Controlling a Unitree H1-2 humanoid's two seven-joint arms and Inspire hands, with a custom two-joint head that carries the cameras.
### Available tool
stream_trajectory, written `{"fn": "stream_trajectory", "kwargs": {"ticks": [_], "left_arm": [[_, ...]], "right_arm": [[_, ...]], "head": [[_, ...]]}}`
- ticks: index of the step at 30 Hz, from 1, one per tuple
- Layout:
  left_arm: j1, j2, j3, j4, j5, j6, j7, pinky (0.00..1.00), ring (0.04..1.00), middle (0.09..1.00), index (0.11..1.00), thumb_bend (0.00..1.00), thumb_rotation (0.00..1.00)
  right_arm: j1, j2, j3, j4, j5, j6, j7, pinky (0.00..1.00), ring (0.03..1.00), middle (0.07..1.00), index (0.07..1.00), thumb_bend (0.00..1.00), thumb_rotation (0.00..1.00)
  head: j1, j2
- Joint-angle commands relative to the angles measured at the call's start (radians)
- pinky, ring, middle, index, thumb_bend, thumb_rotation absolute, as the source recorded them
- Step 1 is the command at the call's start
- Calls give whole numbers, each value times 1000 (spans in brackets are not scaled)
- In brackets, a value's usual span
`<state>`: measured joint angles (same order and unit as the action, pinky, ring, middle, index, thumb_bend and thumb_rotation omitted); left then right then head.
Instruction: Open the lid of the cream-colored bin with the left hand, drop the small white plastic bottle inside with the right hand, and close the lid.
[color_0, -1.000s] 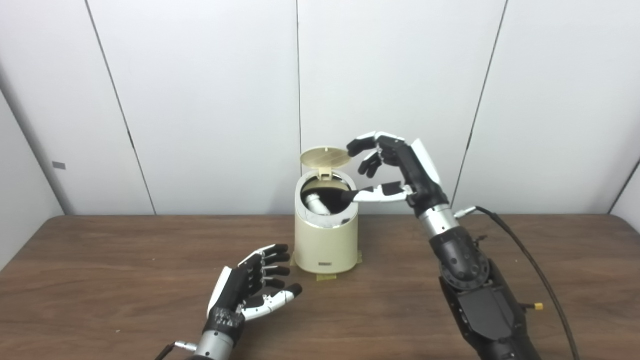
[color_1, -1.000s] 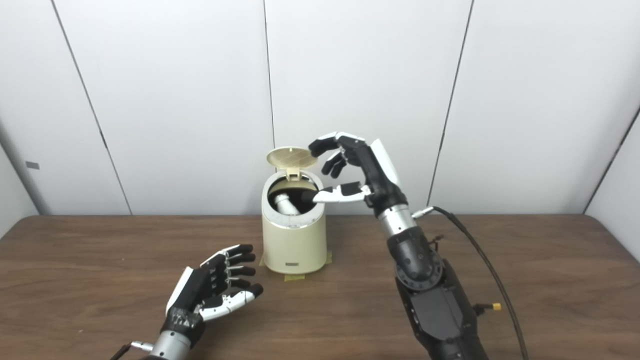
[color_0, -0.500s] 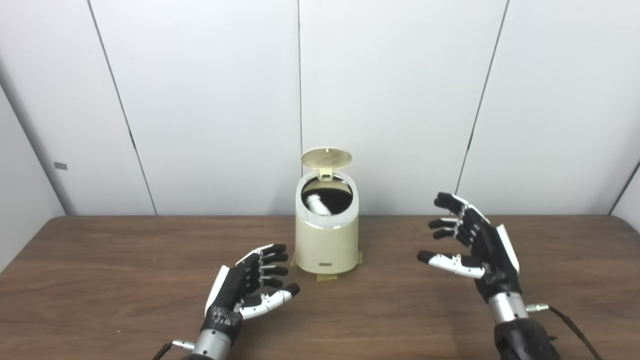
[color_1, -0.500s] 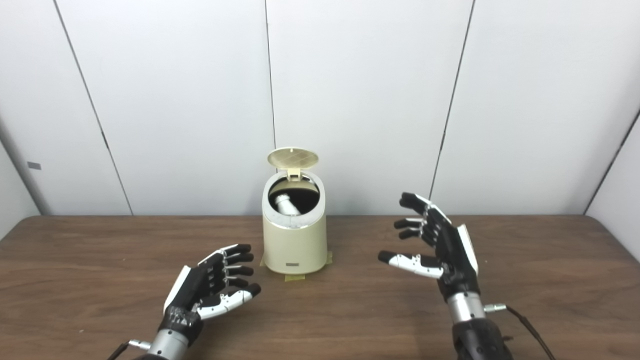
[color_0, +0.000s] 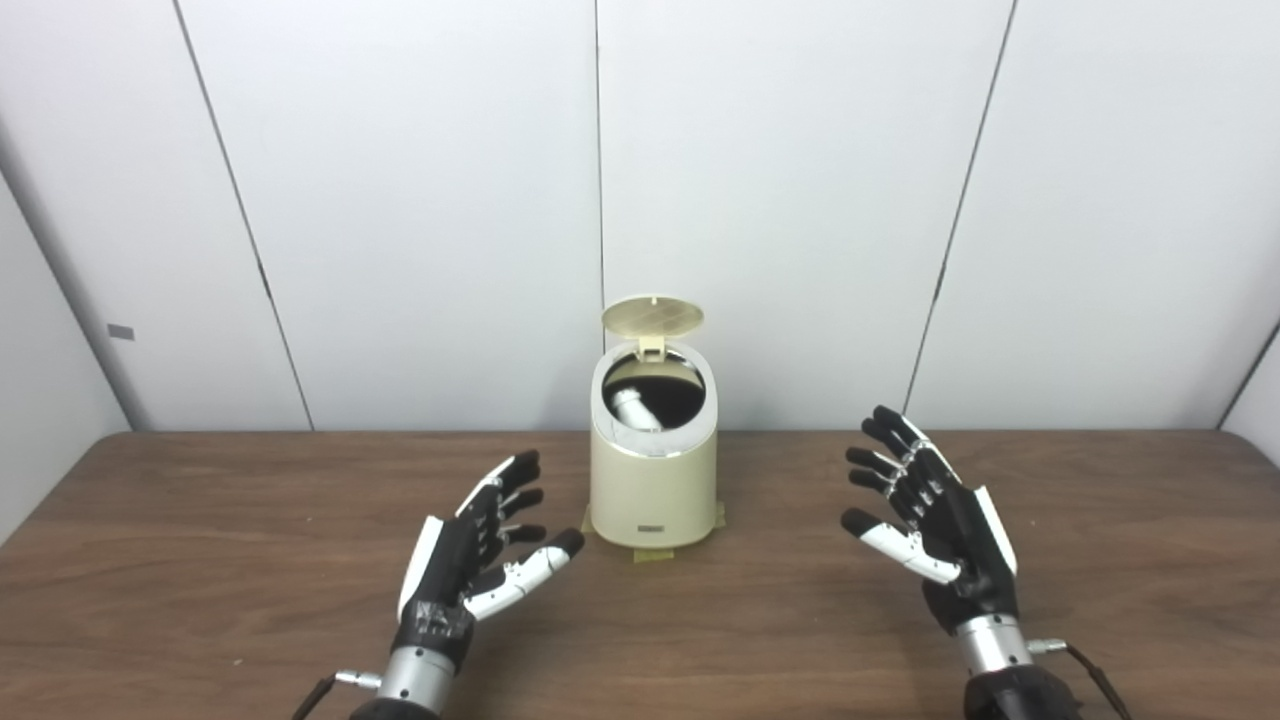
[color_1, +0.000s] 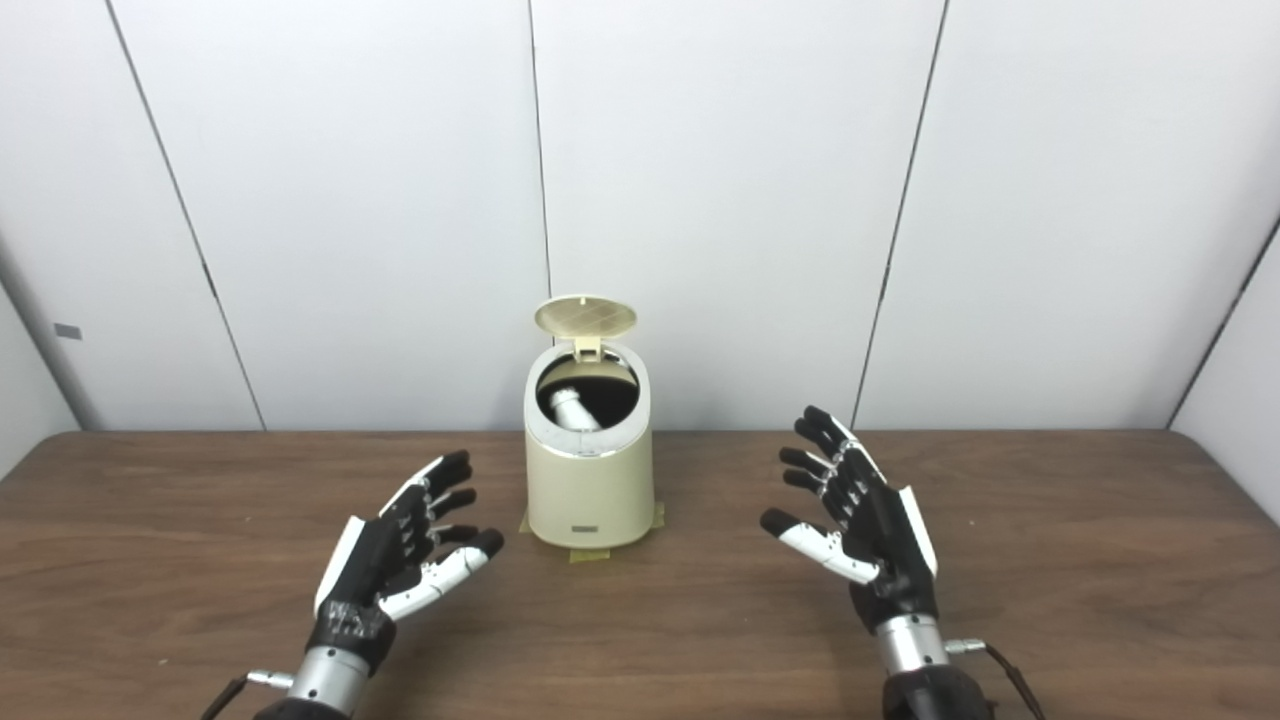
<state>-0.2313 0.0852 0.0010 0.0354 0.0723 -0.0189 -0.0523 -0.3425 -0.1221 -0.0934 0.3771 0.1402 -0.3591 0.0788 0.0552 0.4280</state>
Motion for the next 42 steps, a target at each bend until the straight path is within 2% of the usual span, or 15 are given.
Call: {"fn": "stream_trajectory", "kwargs": {"ticks": [1, 5, 8, 15, 19, 22, 24, 27, 29, 31, 34, 39, 42], "left_arm": [[-122, 31, 1, -43, 22, -14, 1, 796, 926, 963, 985, 852, 356], [-238, 67, -2, -24, 38, 34, -7, 833, 938, 974, 1000, 898, 392], [-316, 89, -7, -7, 42, 75, -14, 826, 943, 977, 996, 909, 375], [-494, 124, -39, 92, 69, 128, -50, 803, 929, 971, 982, 888, 330], [-569, 140, -77, 163, 114, 120, -60, 734, 908, 955, 972, 866, 306], [-616, 137, -92, 217, 122, 123, -68, 734, 911, 952, 968, 908, 300], [-637, 133, -101, 249, 121, 112, -80, 752, 914, 952, 956, 923, 292], [-662, 145, -135, 299, 144, 87, -101, 777, 915, 956, 888, 920, 324], [-673, 155, -154, 324, 154, 79, -122, 796, 909, 911, 848, 931, 350], [-678, 168, -183, 340, 184, 54, -136, 808, 893, 875, 811, 979, 400], [-672, 193, -233, 319, 242, 39, -162, 863, 909, 868, 807, 1000, 496], [-659, 207, -268, 286, 281, 28, -190, 774, 872, 834, 781, 1000, 480], [-652, 209, -275, 267, 285, 30, -209, 739, 860, 818, 767, 1000, 470]], "right_arm": [[-16, 8, -6, -7, 17, -31, 4, 737, 802, 875, 866, 873, 323], [-18, 3, -9, 6, 0, -46, -1, 739, 807, 876, 874, 861, 311], [-13, 7, -8, -11, -11, -30, -10, 715, 795, 864, 861, 883, 310], [-7, 12, -3, -28, -32, -29, -17, 696, 791, 862, 855, 857, 294], [-8, 15, -7, -34, -47, -29, -29, 684, 787, 864, 856, 849, 289], [-7, 16, -5, -39, -64, -22, -42, 687, 779, 857, 853, 859, 308], [-8, 15, -4, -31, -71, -25, -47, 692, 778, 854, 850, 866, 320], [-7, 18, -2, -37, -53, -20, -36, 683, 780, 852, 840, 885, 321], [-5, 20, 1, -49, -53, -15, -36, 673, 776, 849, 829, 892, 323], [-2, 22, 2, -61, -52, -5, -38, 675, 774, 846, 820, 890, 315], [-1, 27, 1, -66, -51, 3, -42, 668, 765, 842, 812, 888, 306], [-4, 28, 2, -60, -64, -4, -47, 684, 765, 842, 810, 907, 333], [-3, 30, 3, -69, -74, 2, -53, 657, 760, 837, 807, 908, 342]], "head": [[4, -4], [6, -12], [2, -17], [-8, -25], [-10, -23], [-14, -22], [-18, -23], [-19, -23], [-20, -25], [-20, -25], [-23, -23], [-27, -20], [-28, -18]]}}
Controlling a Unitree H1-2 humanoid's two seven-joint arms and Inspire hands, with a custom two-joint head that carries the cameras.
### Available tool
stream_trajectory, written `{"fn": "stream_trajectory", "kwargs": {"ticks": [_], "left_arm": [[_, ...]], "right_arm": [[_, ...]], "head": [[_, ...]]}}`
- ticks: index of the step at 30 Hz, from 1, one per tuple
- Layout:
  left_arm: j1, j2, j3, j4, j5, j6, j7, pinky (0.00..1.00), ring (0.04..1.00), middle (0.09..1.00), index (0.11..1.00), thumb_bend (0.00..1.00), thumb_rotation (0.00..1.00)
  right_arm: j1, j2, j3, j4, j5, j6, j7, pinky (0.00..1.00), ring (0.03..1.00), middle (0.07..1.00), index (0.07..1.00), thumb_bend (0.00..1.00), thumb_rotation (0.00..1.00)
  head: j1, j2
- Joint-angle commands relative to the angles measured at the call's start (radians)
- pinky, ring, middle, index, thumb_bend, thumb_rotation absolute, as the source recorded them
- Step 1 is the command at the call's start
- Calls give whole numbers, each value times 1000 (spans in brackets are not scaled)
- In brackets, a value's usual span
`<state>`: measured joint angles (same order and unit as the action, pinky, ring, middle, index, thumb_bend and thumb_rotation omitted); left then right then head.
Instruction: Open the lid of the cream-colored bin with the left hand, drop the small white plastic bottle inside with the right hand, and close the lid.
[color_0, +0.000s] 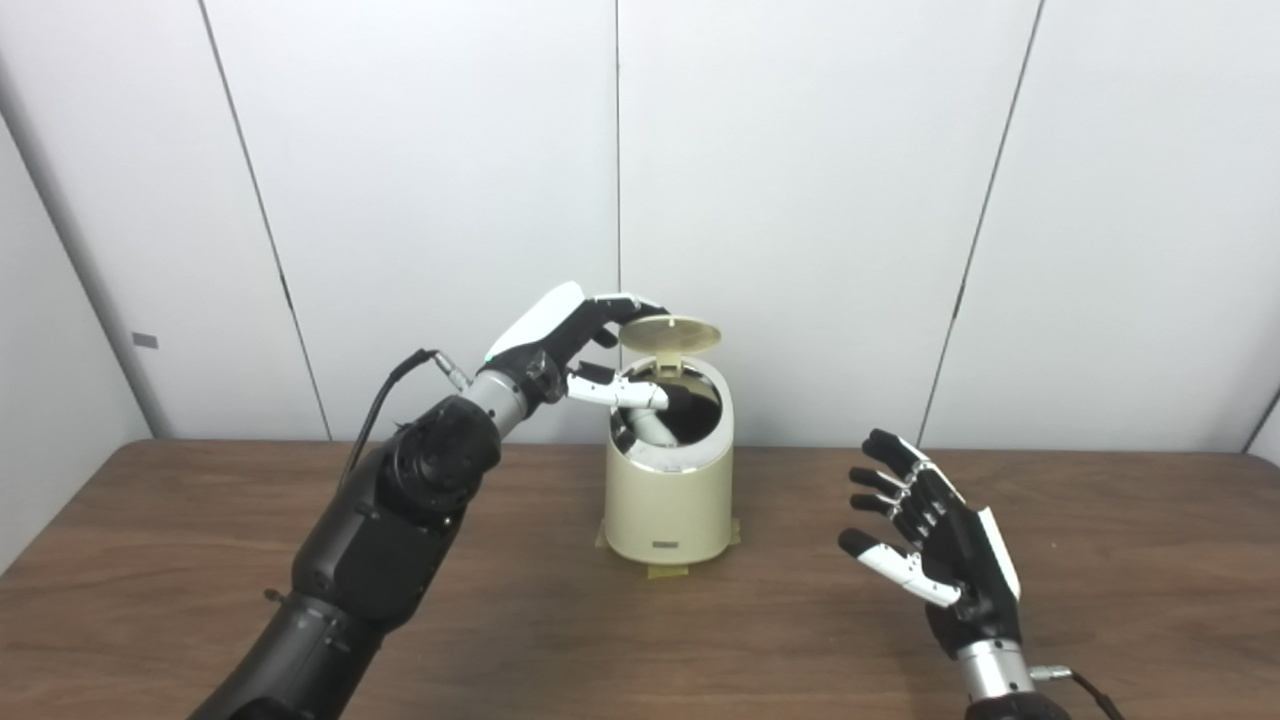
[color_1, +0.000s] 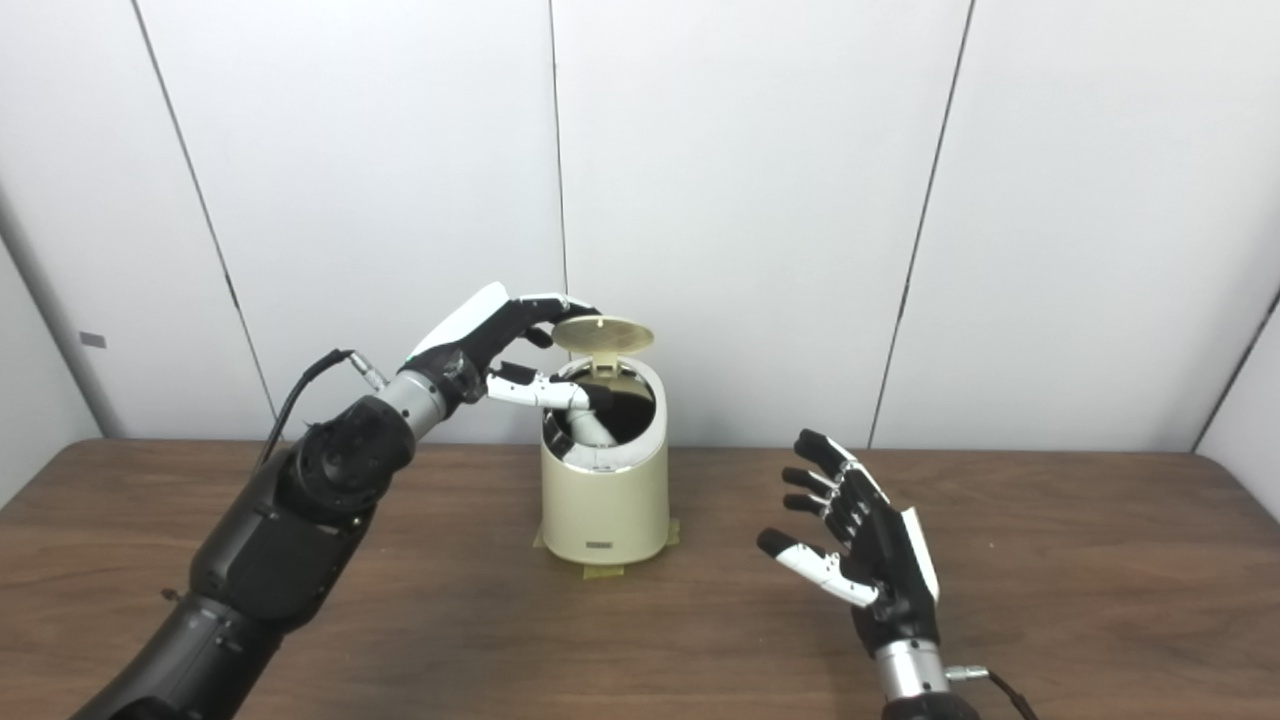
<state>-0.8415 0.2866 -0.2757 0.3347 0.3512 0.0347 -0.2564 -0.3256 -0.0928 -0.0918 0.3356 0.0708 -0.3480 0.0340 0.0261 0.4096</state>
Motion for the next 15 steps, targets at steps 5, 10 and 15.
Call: {"fn": "stream_trajectory", "kwargs": {"ticks": [5, 10, 15], "left_arm": [[-27, 18, -6, -70, 21, -19, -34, 758, 878, 822, 766, 1000, 491], [-12, 31, -7, -113, 40, -23, -54, 747, 874, 825, 773, 1000, 512], [-5, 58, -31, -192, 97, -18, -92, 845, 932, 828, 784, 1000, 500]], "right_arm": [[-21, 5, 1, -23, -10, -9, -14, 648, 757, 839, 809, 909, 353], [-18, 9, 4, -39, -19, 7, -18, 659, 750, 837, 812, 915, 365], [-21, 13, 0, -39, 0, 8, -18, 642, 750, 836, 808, 886, 345]], "head": [[-5, 3], [-8, 9], [-10, 16]]}}
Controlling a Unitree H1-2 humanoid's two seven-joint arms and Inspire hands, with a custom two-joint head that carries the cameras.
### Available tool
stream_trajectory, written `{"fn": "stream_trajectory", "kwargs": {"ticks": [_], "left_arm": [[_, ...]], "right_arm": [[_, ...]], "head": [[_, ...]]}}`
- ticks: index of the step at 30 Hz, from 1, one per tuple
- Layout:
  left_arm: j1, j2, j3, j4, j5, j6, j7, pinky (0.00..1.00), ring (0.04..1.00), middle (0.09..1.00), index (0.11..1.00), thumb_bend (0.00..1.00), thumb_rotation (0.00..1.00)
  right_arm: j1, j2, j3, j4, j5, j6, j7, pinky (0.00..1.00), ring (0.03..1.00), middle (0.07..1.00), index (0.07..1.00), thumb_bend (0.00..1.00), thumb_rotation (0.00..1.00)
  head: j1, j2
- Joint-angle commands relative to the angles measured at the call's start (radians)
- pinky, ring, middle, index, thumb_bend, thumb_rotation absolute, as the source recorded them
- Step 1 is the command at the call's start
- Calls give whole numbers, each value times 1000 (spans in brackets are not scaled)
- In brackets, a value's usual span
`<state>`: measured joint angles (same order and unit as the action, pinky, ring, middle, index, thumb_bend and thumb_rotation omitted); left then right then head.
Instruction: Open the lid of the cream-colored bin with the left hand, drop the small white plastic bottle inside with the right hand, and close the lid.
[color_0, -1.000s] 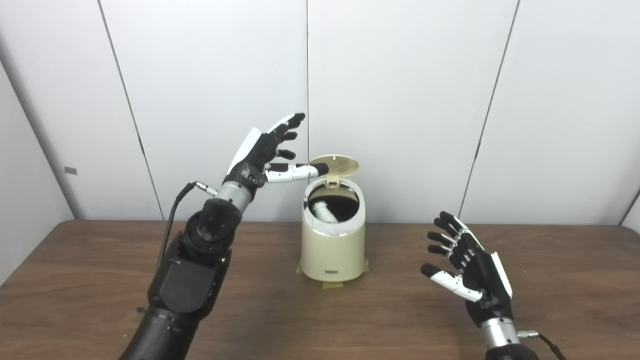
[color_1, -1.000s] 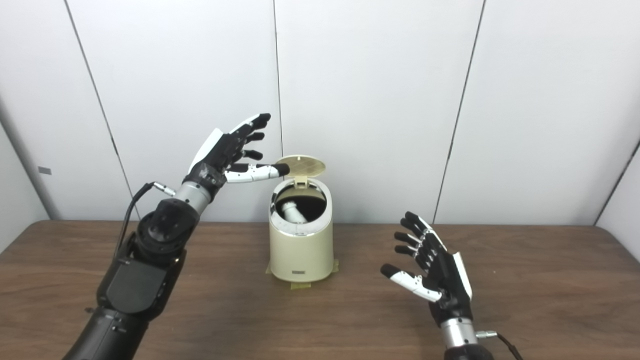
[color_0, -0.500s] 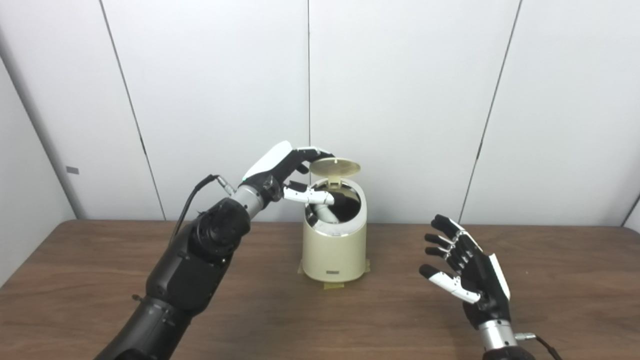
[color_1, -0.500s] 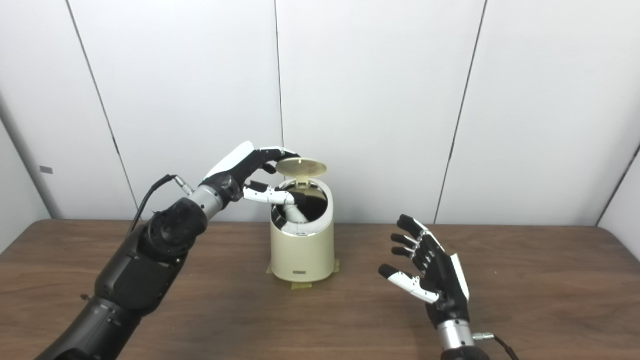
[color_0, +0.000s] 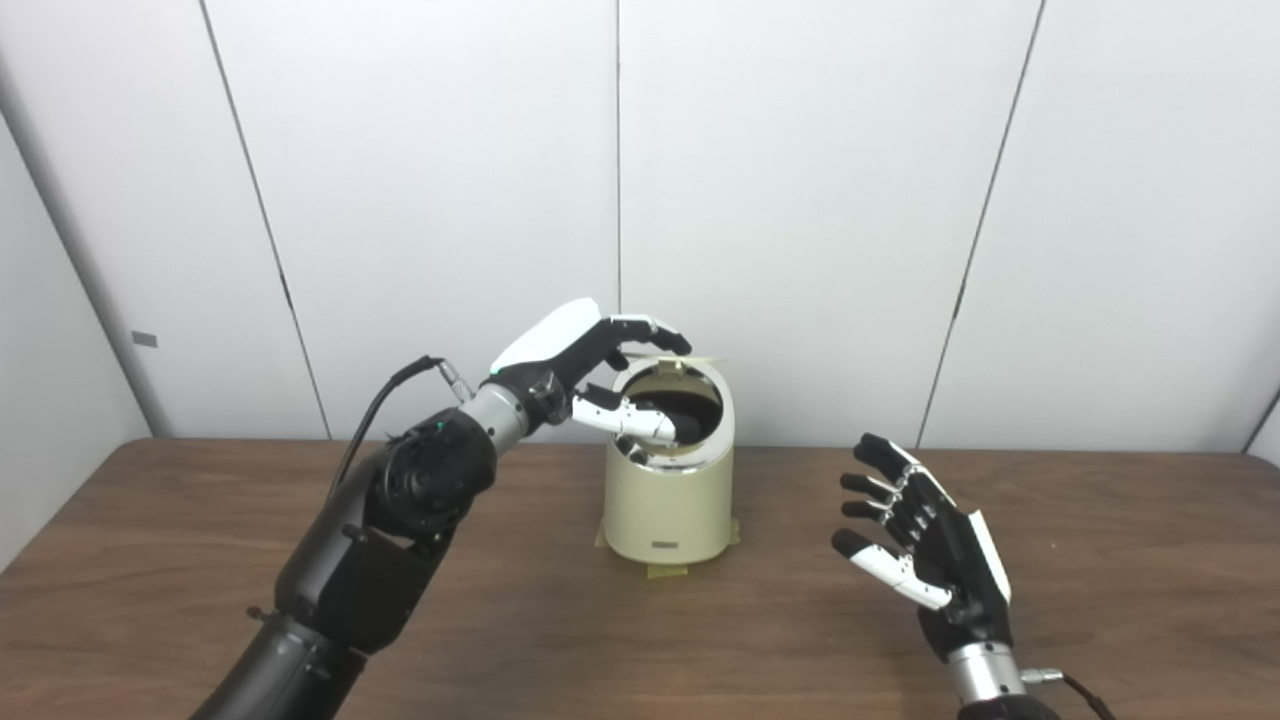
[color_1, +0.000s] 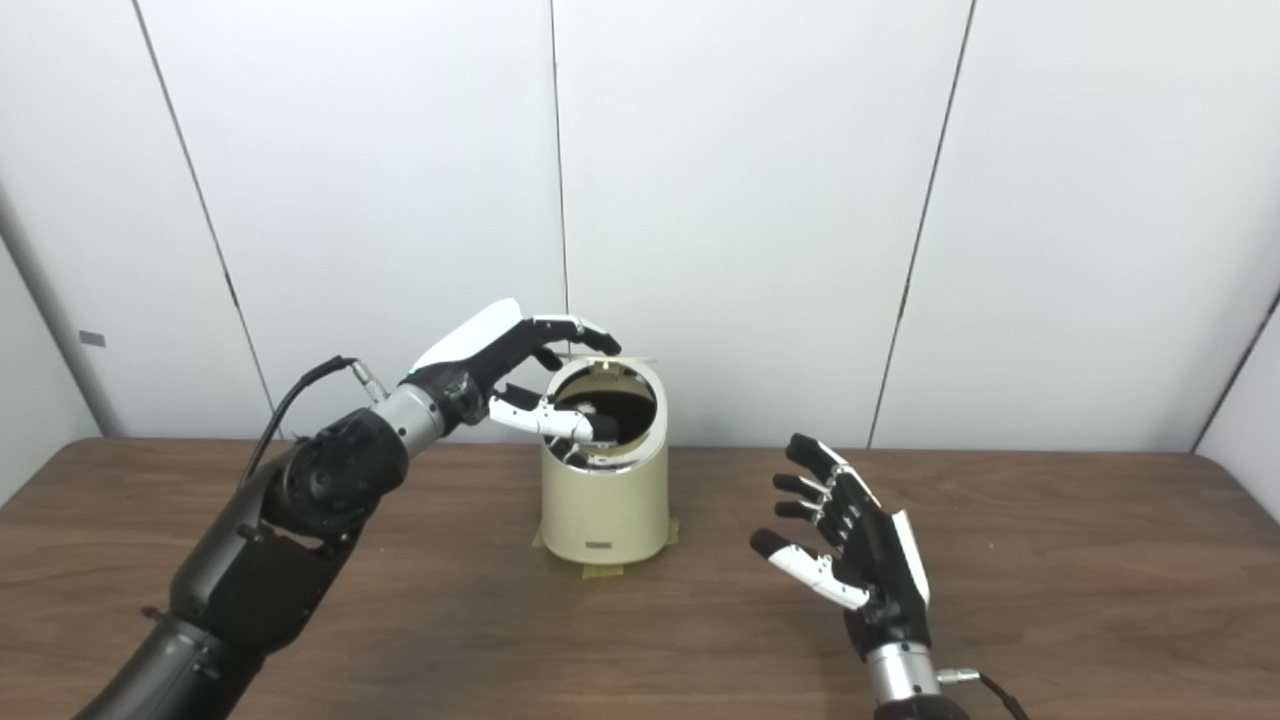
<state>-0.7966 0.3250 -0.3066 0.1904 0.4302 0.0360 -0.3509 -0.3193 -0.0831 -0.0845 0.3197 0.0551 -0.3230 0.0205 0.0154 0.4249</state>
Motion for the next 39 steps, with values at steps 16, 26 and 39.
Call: {"fn": "stream_trajectory", "kwargs": {"ticks": [16, 26, 39], "left_arm": [[-50, 77, -71, -131, 250, -62, -34, 1000, 926, 756, 759, 1000, 442], [-45, 78, -65, -138, 294, -62, -70, 1000, 905, 750, 754, 1000, 471], [-36, 81, -69, -169, 336, -53, -109, 1000, 903, 739, 734, 1000, 449]], "right_arm": [[-22, 8, -1, -54, 25, 8, -3, 652, 741, 821, 805, 895, 338], [-21, 9, 1, -58, 25, 11, -3, 658, 746, 826, 806, 899, 340], [-10, 16, 6, -107, 17, 60, -12, 656, 753, 829, 809, 893, 333]], "head": [[-13, 14], [-16, 22], [-18, 35]]}}
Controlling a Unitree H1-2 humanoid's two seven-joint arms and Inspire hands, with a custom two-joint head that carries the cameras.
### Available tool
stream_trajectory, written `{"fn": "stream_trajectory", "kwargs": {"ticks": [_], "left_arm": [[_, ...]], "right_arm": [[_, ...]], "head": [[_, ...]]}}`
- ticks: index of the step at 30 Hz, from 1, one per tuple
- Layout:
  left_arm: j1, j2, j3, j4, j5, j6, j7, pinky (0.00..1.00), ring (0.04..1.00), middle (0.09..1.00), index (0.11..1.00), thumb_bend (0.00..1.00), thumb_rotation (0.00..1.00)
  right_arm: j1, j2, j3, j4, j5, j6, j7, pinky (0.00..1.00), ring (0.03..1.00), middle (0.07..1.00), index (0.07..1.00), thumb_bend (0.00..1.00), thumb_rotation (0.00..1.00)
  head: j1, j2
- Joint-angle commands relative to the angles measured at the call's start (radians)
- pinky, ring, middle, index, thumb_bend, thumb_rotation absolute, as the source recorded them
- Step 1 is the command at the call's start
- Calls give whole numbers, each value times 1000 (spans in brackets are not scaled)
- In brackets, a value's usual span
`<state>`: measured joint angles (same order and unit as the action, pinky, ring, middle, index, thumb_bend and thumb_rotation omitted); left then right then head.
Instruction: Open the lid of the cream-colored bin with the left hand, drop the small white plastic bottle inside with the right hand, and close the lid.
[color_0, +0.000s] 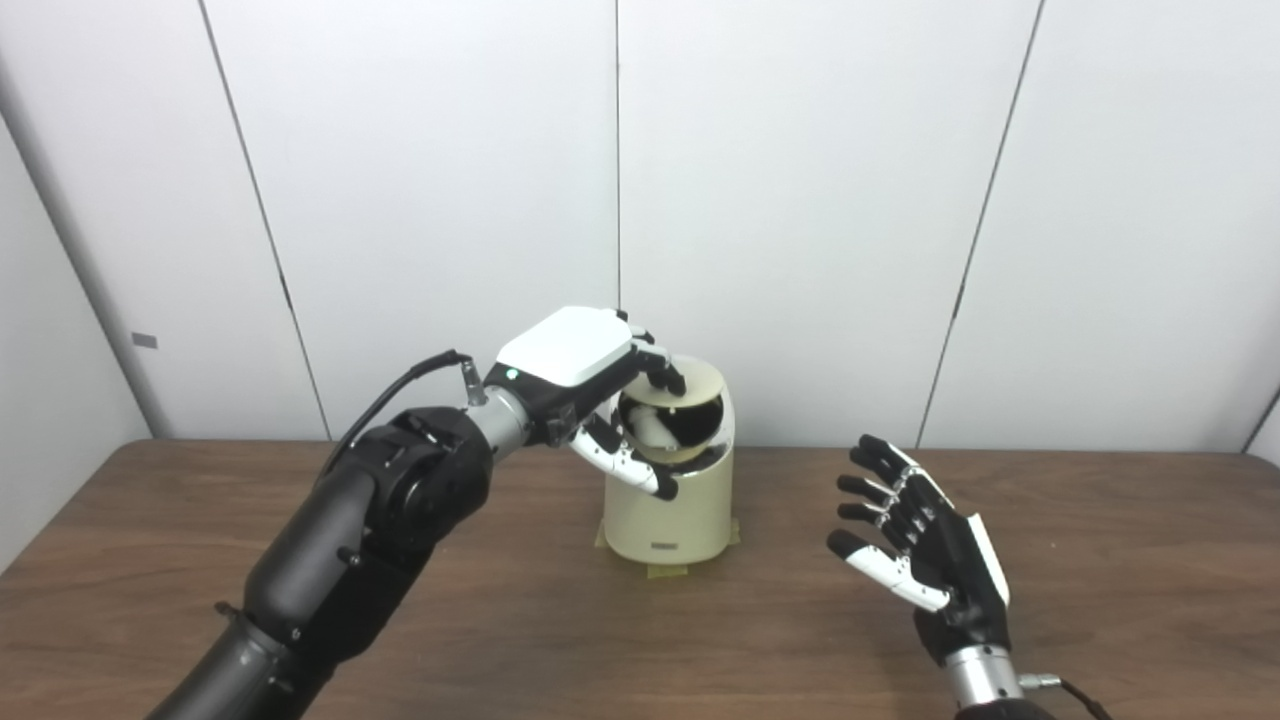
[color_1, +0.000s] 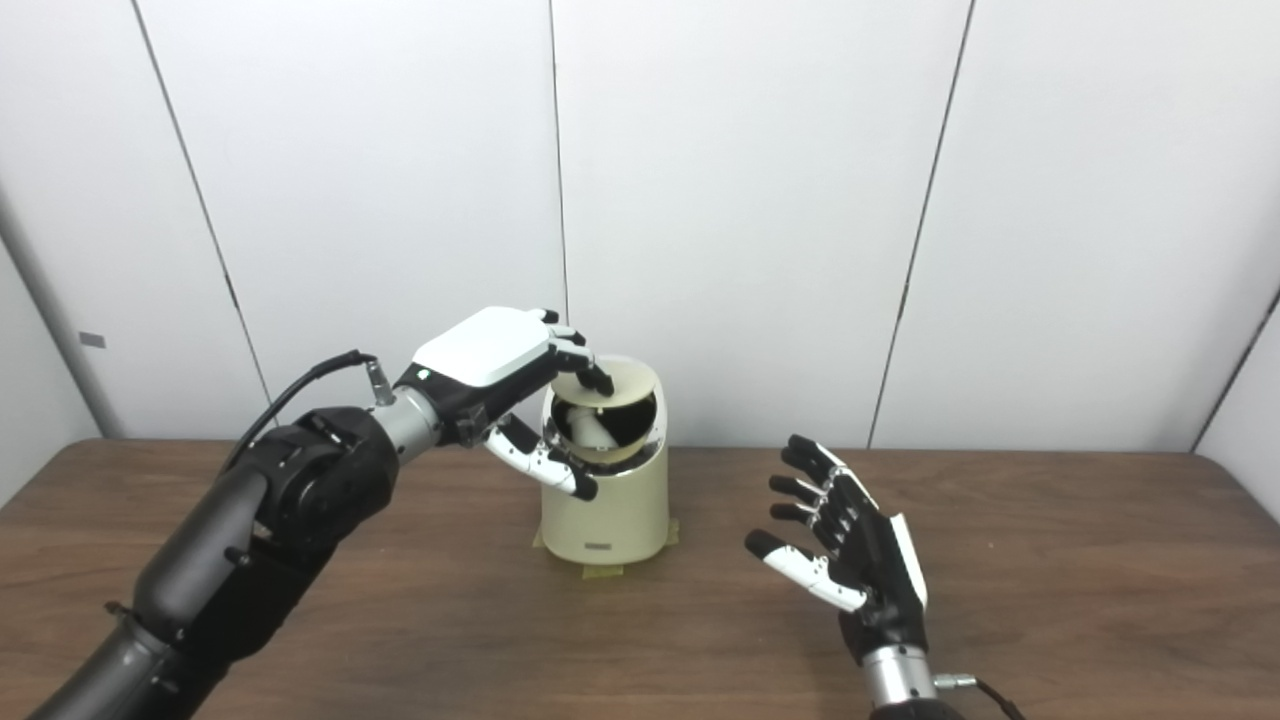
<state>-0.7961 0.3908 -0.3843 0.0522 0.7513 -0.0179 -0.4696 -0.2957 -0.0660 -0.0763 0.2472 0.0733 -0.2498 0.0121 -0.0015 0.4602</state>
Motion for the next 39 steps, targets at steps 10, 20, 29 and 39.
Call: {"fn": "stream_trajectory", "kwargs": {"ticks": [10, 20, 29, 39], "left_arm": [[-14, 6, -15, -31, 64, -26, 17, 1000, 898, 715, 705, 1000, 443], [14, -15, -54, -2, 130, -62, 49, 964, 891, 739, 734, 1000, 472], [43, -33, -91, 38, 197, -72, 100, 997, 944, 828, 822, 1000, 471], [52, -34, -94, 26, 185, -59, 57, 1000, 956, 778, 763, 1000, 455]], "right_arm": [[-26, -1, 1, -63, -1, 13, -6, 671, 759, 834, 813, 880, 327], [-27, 1, -4, -72, 27, 26, -4, 667, 756, 827, 806, 893, 316], [-22, 7, -3, -95, 39, 40, -3, 661, 750, 827, 806, 887, 298], [-23, 6, -6, -98, 39, 51, -7, 622, 739, 827, 803, 886, 297]], "head": [[-4, 17], [-6, 32], [-10, 41], [-8, 45]]}}
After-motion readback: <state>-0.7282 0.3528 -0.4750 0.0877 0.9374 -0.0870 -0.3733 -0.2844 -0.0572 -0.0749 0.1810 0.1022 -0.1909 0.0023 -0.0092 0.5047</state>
